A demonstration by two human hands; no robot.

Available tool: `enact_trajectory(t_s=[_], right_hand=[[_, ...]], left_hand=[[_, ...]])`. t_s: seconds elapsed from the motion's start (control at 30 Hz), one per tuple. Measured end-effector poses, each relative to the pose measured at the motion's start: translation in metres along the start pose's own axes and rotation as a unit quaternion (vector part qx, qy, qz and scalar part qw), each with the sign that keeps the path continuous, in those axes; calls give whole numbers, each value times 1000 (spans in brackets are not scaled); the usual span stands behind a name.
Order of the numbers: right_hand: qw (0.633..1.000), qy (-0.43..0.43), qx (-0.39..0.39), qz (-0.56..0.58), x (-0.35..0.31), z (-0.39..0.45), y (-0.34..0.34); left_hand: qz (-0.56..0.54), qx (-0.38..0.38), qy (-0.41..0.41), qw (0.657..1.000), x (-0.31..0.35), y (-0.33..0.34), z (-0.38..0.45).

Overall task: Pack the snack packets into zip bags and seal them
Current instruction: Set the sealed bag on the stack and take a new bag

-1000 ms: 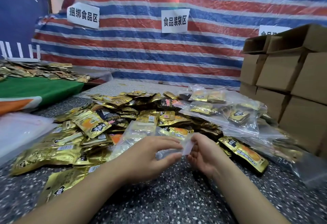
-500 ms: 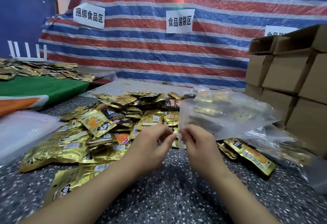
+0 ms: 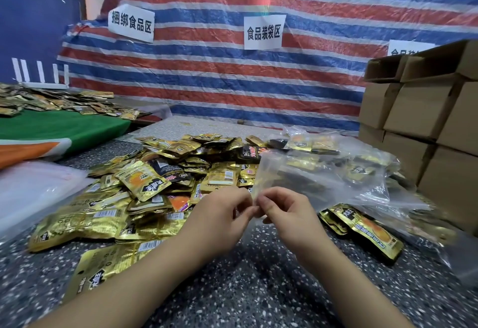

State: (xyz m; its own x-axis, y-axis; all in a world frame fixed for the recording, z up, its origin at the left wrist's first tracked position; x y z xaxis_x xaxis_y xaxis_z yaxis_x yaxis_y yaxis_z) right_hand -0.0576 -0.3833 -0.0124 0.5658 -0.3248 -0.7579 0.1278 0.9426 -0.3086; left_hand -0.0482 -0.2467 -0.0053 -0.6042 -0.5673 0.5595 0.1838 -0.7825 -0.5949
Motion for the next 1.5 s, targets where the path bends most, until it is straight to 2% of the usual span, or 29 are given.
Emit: enact_trajectory(t_s=[0.1,0.23,0.4,0.63,0.77,0.87,0.93,1.03,1.1,1.23,1.33,1.43,1.5], right_hand=[[1000,-8,-1,0,-2,0,1],[998,-6,-44,50,-5,-2,4],[996,1,-66,58,-5,-3,4],[997,7,-62,52,-5,-2,-1],[999,10,3,39,-5,2,-8],[990,58,122,29,6,3,-31],[978,63,197,-23,10,1,-52],[970,36,204,-127,3,-1,-60],[968,22,185,-166,-2,-2,-54],[965,18,184,-186,-6,-1,-48],[962,25,201,-181,-6,-2,-50],[961,26,211,-178,-4,-2,-50],[965,33,209,-157,-2,-2,-50]], left_hand=[[8,-3,37,999,6,-3,-2],[19,-22,78,997,13,-5,-4],[0,-11,92,996,16,-6,-4],[-58,-55,75,994,14,-2,-3],[-136,-75,-25,987,4,2,2],[-157,-43,-116,980,-13,-6,8],[-144,-2,-151,978,-25,-18,11],[-106,3,-167,980,-34,-22,14],[-69,-22,-154,985,-32,-13,13],[-43,-13,-93,995,-15,-8,6],[-16,-21,8,1000,7,-9,-1],[68,-72,95,991,25,3,-13],[130,-108,111,979,27,13,-17]])
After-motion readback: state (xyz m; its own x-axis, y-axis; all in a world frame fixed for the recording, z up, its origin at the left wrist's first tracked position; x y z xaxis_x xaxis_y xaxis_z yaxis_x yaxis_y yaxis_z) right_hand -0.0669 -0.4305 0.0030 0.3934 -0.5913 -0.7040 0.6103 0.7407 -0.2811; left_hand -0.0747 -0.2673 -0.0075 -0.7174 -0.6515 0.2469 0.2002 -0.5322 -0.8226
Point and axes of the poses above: each hand's wrist, its own z-axis towards the middle knuckle, its own y-axis out of the palm, x = y × z, the point moved 7 cm from there along z, towards the middle knuckle, and after that the axes turned 12 degrees about -y, right-handed, at the moved point
